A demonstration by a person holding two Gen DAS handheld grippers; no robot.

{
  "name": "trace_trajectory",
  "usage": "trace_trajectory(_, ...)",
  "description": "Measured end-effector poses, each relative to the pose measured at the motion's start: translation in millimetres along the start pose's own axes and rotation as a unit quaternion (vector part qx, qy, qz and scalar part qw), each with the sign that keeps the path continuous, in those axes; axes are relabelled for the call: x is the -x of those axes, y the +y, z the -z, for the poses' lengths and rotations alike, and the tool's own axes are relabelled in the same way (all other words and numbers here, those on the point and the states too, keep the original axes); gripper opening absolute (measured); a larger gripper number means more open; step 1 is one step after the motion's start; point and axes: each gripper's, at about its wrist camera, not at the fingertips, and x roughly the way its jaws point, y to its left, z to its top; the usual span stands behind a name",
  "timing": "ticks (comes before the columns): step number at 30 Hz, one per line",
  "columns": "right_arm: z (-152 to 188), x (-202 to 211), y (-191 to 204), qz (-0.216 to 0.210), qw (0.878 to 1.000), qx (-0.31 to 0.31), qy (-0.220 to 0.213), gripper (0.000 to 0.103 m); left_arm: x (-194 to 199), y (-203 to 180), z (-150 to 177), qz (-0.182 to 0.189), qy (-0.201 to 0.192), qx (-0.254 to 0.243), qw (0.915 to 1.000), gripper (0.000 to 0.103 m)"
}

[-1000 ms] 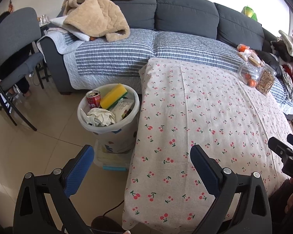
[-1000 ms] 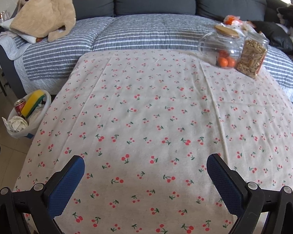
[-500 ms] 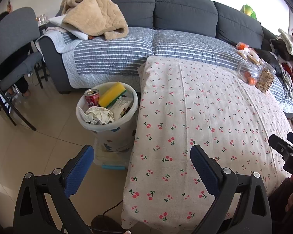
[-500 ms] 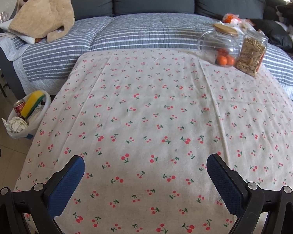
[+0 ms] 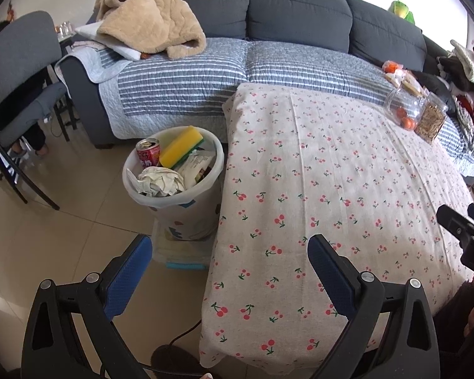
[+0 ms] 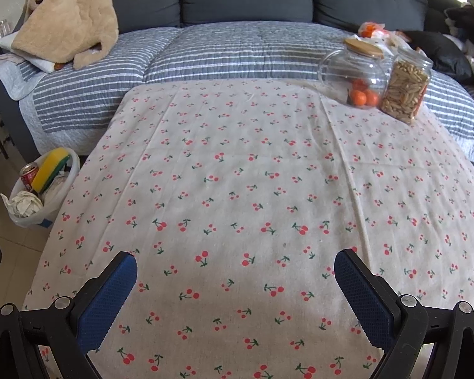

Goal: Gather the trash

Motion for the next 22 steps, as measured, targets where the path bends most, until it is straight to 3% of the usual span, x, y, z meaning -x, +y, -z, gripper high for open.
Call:
trace_trajectory(11, -1, -4, 5, 0.008, 1.000, 0.012, -0.008, 0.102, -5, -2, -1, -0.015, 0.006, -0.004, 0.9999, 0.100)
trace_trajectory(18, -9, -49, -26, 0.030, 0.997, -0.054, 0.039, 0.102, -11, -9, -1, -0.017, 0.013, -0.008, 0.9997, 0.100)
trace_trajectory(22, -11, -52, -44, 0.036, 0.995, -0.087, 0.038, 0.102, -9, -15, -4, -0.017, 0.007, -0.011, 0.9998, 0.100)
